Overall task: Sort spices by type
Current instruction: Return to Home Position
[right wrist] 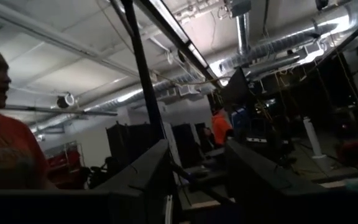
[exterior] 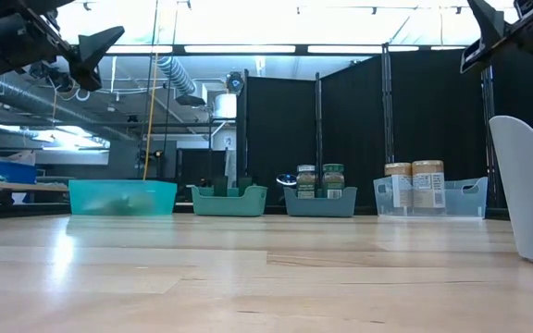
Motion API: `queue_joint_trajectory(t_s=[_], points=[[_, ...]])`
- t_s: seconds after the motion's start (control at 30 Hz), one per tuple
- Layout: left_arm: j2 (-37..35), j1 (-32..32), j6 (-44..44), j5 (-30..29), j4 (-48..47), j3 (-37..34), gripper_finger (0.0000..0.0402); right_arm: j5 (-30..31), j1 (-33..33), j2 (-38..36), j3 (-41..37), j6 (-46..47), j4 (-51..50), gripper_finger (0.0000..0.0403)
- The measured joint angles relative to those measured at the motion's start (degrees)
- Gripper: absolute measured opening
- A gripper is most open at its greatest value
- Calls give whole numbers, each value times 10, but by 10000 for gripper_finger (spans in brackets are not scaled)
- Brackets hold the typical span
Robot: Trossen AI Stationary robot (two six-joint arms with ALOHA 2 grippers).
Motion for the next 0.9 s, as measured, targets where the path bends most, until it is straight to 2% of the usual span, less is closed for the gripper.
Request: queue_joint_trajectory(t_s=[0.33, 0.53, 0.73, 0.9], points=[[0, 0, -13, 0, 13, 0, 310, -7, 2, 0, 0, -18, -155, 164], [0, 0, -13, 0, 12, 0, 310, 17, 2, 0, 0, -19, -139, 164], [0, 1, -30, 0, 13, 0, 310, 15, 2, 0, 0, -37, -143, 163], [0, 1, 16, 61, -47, 0, 310, 10, 2, 0, 0, -19, -147, 163]])
